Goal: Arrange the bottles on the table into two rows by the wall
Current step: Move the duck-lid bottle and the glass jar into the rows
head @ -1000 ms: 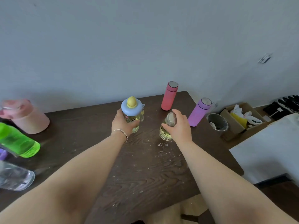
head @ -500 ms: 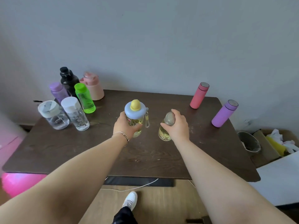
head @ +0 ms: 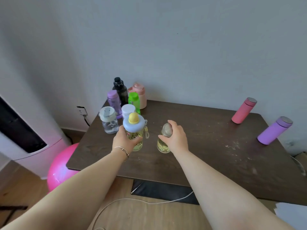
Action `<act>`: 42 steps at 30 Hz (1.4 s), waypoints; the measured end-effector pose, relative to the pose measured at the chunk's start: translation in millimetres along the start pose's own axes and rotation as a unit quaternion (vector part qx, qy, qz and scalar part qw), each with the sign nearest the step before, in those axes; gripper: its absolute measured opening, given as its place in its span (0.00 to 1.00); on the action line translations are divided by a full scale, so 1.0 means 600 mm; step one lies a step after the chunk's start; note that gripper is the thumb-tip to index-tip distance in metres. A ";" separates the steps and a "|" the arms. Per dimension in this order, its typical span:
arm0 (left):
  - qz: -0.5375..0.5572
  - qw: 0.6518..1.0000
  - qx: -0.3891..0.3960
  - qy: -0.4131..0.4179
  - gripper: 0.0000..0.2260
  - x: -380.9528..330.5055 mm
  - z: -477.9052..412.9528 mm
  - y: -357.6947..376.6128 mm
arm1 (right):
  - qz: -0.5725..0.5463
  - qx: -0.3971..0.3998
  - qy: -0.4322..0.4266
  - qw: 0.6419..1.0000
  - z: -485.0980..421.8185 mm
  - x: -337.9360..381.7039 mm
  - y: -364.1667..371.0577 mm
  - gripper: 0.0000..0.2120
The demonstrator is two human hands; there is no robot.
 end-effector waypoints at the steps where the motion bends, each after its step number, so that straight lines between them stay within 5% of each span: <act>1: -0.007 1.000 0.003 0.002 0.30 0.009 -0.011 -0.025 | -0.002 0.002 0.001 1.000 0.002 0.023 0.015 0.34; 15: -0.012 0.999 0.039 -0.036 0.32 0.152 -0.146 -0.232 | 0.018 0.018 0.030 0.999 -0.004 0.212 0.177 0.35; 42: -0.006 0.996 0.070 -0.058 0.34 0.231 -0.205 -0.199 | 0.044 0.069 0.023 0.996 -0.028 0.225 0.300 0.36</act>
Point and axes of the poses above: each hand's wrist, its own z-axis away from the middle knuckle, its own y-axis out of the palm, x = y × z, the point moved 8 cm from there along -z, towards the middle knuckle, and after that the axes turned 15 degrees about z, right-handed, at the moved point
